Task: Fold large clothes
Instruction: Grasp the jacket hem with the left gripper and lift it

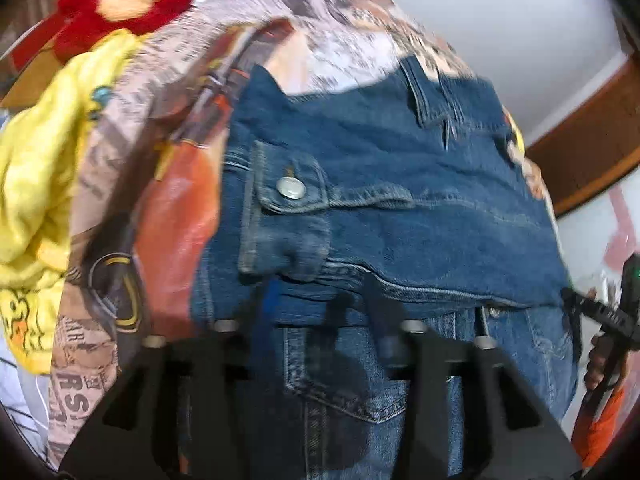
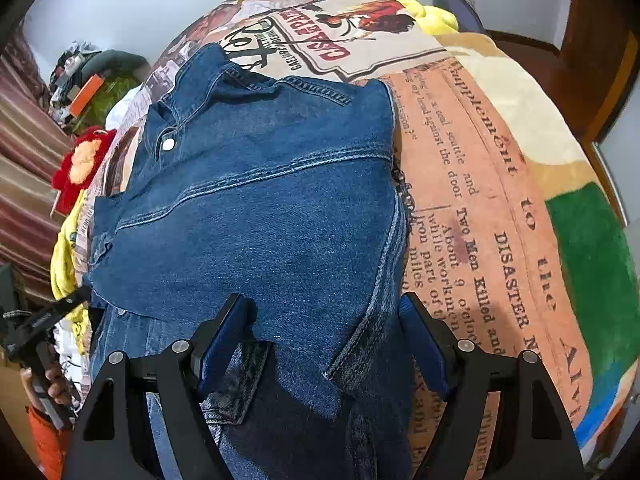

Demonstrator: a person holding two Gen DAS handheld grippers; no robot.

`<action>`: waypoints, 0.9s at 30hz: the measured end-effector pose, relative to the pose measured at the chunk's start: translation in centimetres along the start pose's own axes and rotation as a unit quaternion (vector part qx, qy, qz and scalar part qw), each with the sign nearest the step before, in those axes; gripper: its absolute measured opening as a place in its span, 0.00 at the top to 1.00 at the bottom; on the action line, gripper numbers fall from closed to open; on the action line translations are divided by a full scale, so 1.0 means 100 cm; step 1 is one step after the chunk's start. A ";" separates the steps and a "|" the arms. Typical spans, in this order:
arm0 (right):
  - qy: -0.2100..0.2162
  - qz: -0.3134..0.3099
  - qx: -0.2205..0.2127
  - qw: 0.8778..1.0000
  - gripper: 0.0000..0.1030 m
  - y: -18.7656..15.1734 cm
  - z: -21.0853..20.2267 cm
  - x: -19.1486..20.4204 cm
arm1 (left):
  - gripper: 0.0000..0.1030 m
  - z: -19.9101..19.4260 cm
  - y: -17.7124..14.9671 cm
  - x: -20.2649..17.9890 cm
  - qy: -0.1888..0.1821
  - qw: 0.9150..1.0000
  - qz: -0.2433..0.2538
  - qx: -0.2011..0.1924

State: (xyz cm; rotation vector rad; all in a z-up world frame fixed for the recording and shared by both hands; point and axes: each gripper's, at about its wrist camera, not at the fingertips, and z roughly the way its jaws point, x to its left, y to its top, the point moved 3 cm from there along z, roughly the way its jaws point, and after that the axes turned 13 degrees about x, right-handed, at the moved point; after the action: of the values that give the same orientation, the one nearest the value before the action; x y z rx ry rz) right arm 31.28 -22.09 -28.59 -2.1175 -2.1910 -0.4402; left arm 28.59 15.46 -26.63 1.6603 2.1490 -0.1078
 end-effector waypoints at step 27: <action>-0.028 -0.028 -0.015 0.999 0.26 0.001 -0.002 0.008 | 0.74 0.032 0.057 -0.001 0.031 0.997 -0.066 -0.040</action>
State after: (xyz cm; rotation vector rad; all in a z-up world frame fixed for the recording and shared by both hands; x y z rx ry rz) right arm 31.29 -21.35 -28.24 -2.1134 -2.2939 -0.4240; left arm 34.85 16.03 -28.41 1.4964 2.2775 -0.0084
